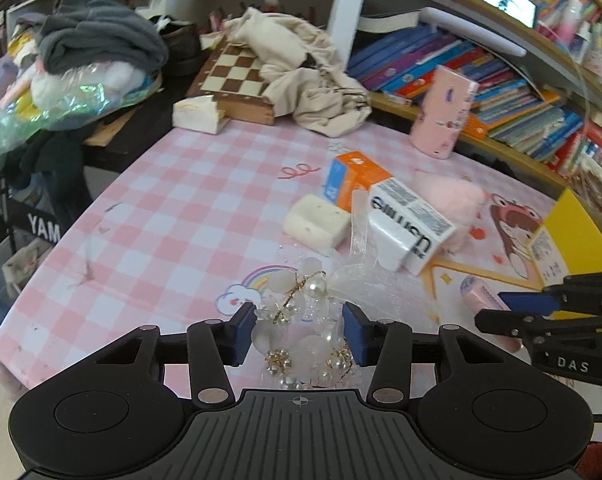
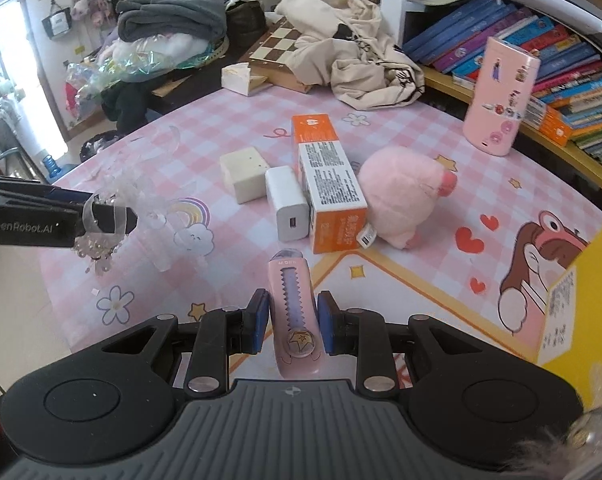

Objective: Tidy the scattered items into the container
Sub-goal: 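Lift and carry the bracelet and pink lighter over the yellow box with both tools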

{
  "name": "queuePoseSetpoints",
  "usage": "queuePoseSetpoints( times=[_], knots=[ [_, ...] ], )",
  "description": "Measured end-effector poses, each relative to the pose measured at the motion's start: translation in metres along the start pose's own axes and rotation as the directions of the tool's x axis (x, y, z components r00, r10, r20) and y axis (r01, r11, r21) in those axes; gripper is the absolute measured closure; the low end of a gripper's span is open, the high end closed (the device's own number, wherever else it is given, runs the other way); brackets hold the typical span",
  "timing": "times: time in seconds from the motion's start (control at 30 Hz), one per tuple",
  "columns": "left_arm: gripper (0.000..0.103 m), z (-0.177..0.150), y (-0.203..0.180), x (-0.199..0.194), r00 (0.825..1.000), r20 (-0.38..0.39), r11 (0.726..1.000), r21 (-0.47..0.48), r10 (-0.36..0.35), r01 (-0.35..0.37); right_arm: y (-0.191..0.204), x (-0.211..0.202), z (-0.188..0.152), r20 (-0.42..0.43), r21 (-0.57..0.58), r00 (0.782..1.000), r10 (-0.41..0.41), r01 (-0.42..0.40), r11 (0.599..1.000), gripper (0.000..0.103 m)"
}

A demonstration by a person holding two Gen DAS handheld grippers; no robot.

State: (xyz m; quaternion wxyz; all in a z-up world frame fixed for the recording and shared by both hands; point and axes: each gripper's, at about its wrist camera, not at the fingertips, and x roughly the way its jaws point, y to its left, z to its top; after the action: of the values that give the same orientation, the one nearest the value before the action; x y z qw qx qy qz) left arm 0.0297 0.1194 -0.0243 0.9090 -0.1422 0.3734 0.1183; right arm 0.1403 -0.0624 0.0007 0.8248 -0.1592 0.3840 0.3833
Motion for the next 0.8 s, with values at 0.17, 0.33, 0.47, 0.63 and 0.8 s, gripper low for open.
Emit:
queuePoseSetpoints(
  times=[0.17,0.33,0.47,0.63,0.8],
  knots=[
    [0.058,-0.003,-0.009,-0.017,0.999,0.032,0.998,0.052,-0.040,0.039,0.010,-0.016,-0.006,0.027,0.009,0.999,-0.019,0.019,1.000,0.078],
    [0.058,-0.008,-0.017,-0.036,0.994,0.065,0.991,0.103,-0.088,0.081,0.022,-0.035,-0.015,0.054,0.017,0.997,-0.046,0.045,0.999,0.078],
    [0.058,-0.013,-0.022,-0.050,0.988,0.081,0.984,0.133,-0.128,0.116,0.032,-0.052,-0.025,0.078,0.033,0.994,-0.076,0.073,0.997,0.078],
    [0.058,-0.020,-0.030,-0.062,0.979,0.092,0.971,0.174,-0.179,0.161,0.041,-0.073,-0.041,0.098,0.058,0.988,-0.120,0.115,0.992,0.078],
    [0.058,-0.025,-0.041,-0.068,0.969,0.093,0.956,0.207,-0.229,0.206,0.043,-0.091,-0.057,0.102,0.087,0.980,-0.168,0.159,0.983,0.078]
  ],
)
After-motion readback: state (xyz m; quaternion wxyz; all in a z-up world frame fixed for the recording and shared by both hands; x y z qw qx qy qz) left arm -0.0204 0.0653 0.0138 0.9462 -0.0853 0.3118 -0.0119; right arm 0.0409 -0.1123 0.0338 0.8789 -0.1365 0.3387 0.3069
